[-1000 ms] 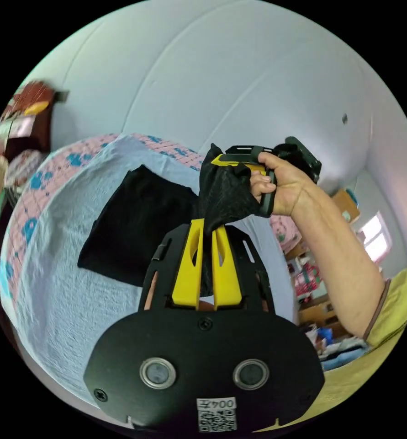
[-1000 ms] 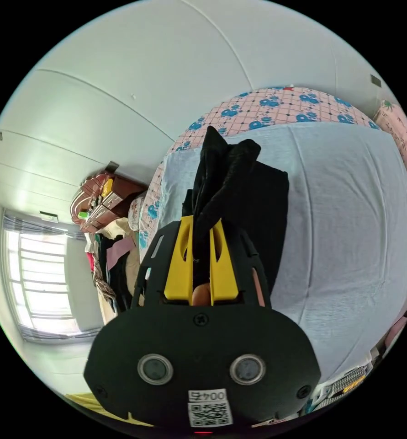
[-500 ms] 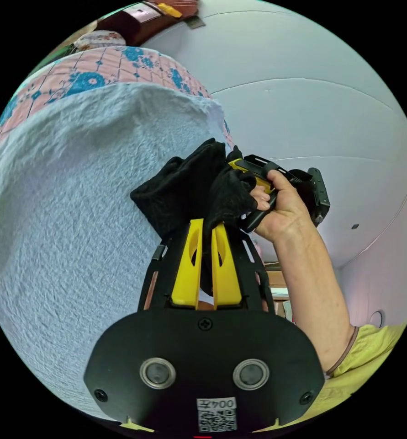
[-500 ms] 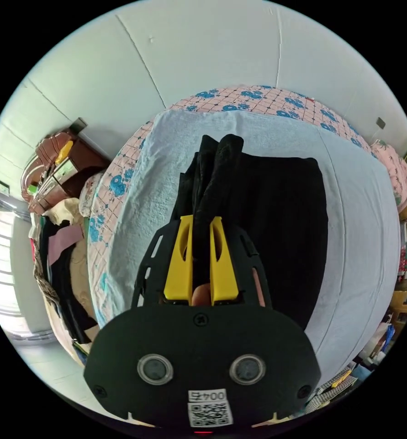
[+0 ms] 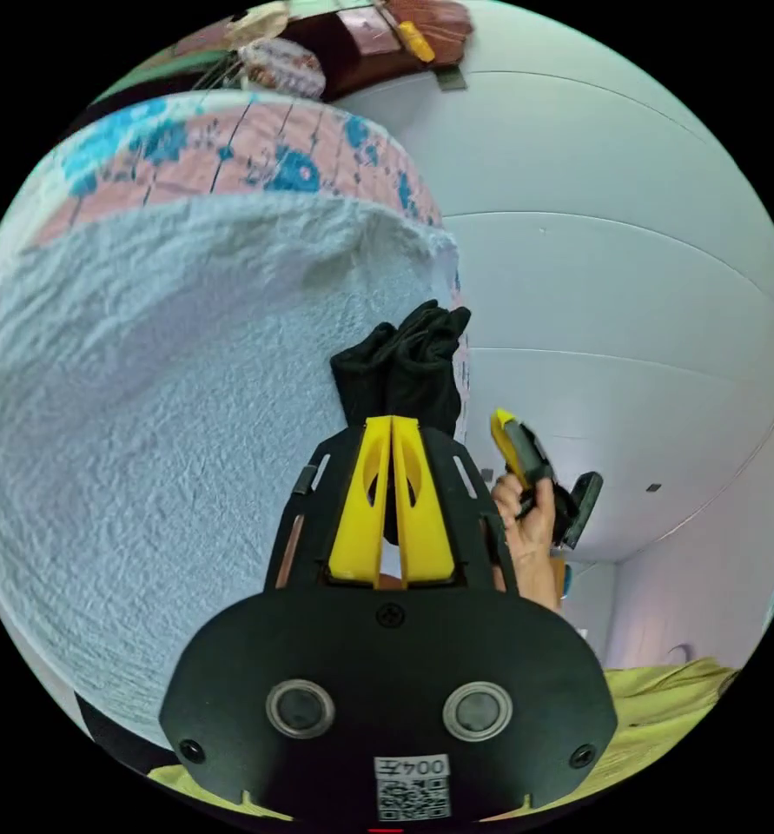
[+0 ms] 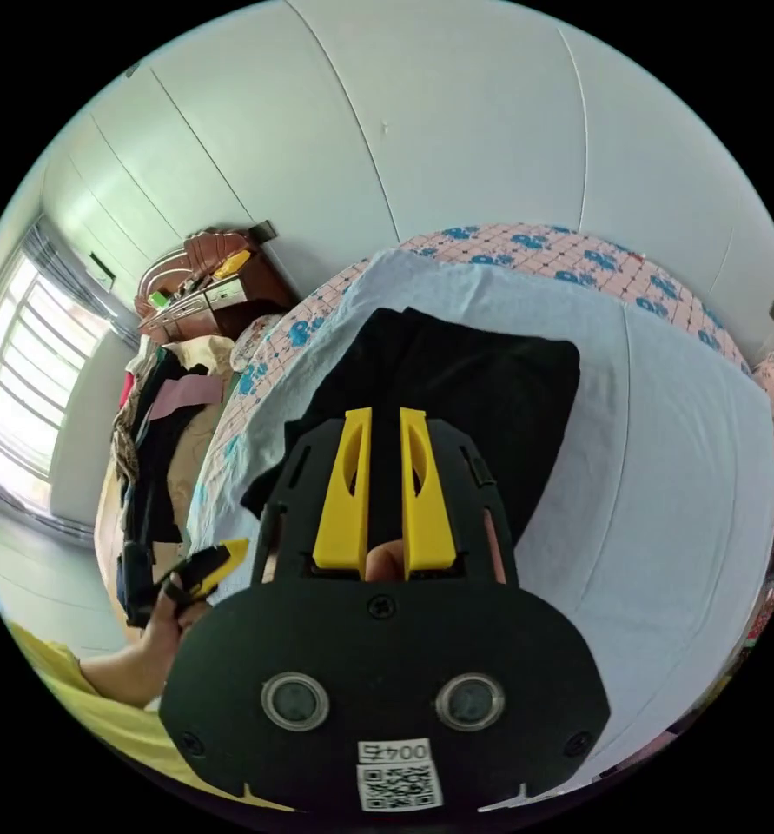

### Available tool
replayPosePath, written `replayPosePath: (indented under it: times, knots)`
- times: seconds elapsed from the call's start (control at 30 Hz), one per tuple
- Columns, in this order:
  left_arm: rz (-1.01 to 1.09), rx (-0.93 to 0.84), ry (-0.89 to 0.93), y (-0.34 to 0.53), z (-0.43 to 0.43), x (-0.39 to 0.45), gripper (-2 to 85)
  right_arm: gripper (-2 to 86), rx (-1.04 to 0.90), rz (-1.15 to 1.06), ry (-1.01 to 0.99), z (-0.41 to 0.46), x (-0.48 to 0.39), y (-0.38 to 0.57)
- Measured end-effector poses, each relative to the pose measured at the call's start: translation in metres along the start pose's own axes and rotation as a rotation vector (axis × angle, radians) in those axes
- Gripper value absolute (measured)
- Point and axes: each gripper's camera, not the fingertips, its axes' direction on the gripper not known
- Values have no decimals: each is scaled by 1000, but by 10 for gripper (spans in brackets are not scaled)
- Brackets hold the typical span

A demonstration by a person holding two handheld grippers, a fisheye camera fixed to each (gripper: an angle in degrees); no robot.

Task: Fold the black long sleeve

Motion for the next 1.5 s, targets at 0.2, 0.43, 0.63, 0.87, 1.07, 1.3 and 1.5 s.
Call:
replayPosePath:
  times: [0.2, 0.43, 0.63, 0.87, 1.07, 1.3, 1.5]
  knots:
    - [436, -16, -40, 19, 41, 123, 2, 47, -42, 70, -142, -1, 29, 113]
    - [884, -30, -535, 9, 190, 192, 4, 62, -55, -44, -10, 19, -2, 179]
    - [872, -28, -528, 26, 215, 154, 6, 61, -63, -221, 103, 24, -32, 214]
    - [835, -49, -461, 43, 229, 149, 6, 42, -34, -100, 41, -6, -19, 287]
    - [820, -58, -439, 59, 242, 146, 6, 92, -28, -124, 56, -29, -34, 293]
    - [811, -62, -429, 77, 257, 141, 6, 109, -82, -281, 276, -23, -84, 347]
    - [813, -60, -435, 95, 272, 138, 6, 61, -62, -296, 341, -11, -100, 343]
